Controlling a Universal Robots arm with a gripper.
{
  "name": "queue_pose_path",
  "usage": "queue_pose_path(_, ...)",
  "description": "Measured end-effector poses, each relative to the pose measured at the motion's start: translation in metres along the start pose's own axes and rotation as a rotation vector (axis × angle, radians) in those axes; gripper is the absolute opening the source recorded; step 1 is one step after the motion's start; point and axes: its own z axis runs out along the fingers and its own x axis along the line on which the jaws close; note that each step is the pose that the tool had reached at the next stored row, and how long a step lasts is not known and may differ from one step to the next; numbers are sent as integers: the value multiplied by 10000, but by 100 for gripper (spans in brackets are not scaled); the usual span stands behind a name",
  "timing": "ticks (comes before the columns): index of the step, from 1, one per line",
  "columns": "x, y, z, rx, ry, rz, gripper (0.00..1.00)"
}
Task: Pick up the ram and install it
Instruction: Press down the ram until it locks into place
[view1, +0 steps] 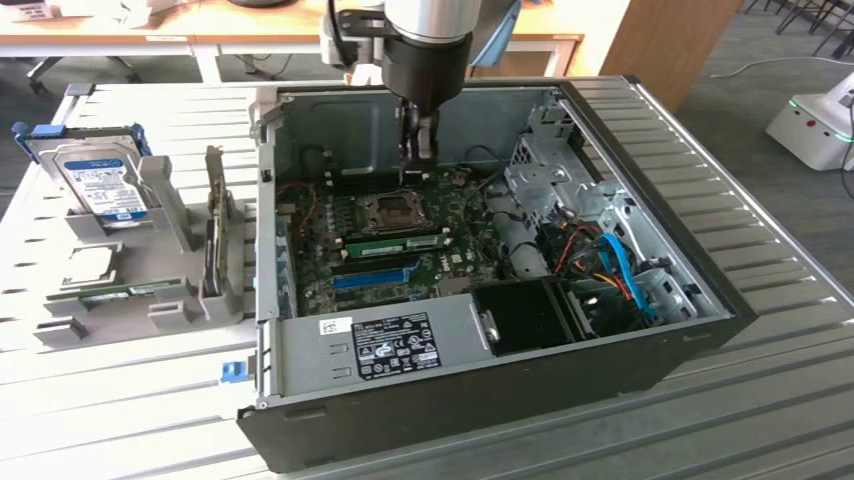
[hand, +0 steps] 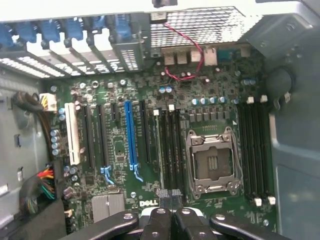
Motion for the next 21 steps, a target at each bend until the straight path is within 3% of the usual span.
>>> queue_pose_path(21,0,0,14,117,-28,3566,11)
